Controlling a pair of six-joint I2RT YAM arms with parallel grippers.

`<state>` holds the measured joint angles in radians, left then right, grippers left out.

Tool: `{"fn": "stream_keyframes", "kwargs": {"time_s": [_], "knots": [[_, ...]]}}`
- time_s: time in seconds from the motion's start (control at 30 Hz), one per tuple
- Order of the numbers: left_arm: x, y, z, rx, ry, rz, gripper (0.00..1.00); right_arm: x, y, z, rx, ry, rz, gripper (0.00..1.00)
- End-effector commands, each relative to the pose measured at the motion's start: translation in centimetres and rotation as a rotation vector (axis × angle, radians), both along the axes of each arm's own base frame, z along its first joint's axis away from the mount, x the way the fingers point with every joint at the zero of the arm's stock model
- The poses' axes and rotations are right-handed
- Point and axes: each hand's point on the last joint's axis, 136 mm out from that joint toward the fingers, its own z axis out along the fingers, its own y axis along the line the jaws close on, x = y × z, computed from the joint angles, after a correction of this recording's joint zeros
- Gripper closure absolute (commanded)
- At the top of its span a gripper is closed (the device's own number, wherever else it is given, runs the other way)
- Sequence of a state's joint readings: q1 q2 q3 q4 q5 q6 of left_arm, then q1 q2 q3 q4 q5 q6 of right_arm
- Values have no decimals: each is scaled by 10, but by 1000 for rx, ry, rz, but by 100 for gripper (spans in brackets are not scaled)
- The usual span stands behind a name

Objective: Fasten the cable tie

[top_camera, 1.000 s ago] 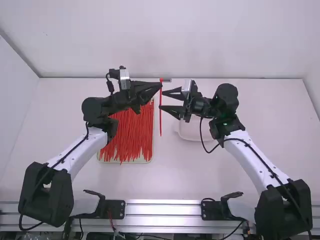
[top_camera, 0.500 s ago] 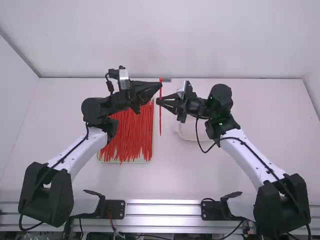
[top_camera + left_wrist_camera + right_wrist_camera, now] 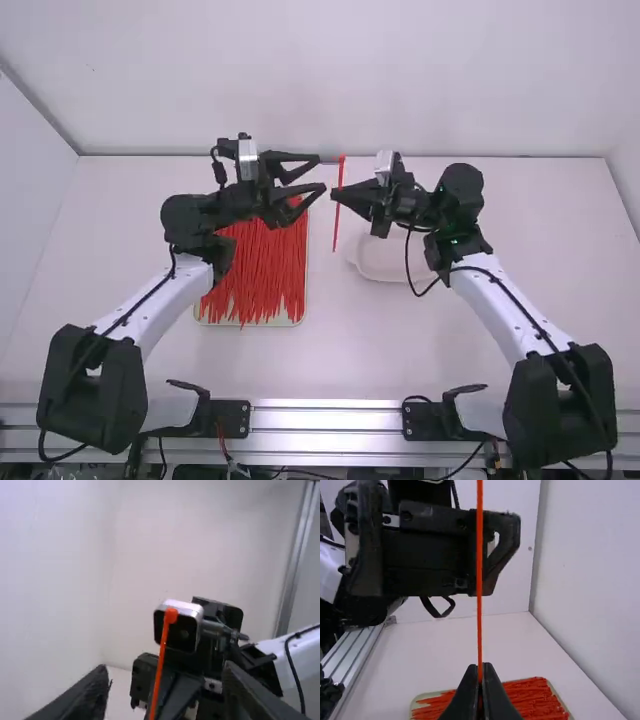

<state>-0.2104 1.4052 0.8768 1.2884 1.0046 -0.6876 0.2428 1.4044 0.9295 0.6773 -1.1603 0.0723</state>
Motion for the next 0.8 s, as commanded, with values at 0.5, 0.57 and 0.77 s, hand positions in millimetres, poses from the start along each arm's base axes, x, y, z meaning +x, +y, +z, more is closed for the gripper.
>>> {"fn": "stream_keyframes", "kwargs": {"time_s": [0.5, 0.57, 0.77], "knots": [[-7, 4, 25, 331, -192, -164, 14, -12, -1, 7, 7, 92, 89, 100], [-7, 4, 26, 348, -208, -158, 16, -14, 1, 7, 7, 92, 97, 100], [-8, 1, 30, 366, -221, -145, 28, -15, 8, 8, 17, 131, 93, 100]]}}
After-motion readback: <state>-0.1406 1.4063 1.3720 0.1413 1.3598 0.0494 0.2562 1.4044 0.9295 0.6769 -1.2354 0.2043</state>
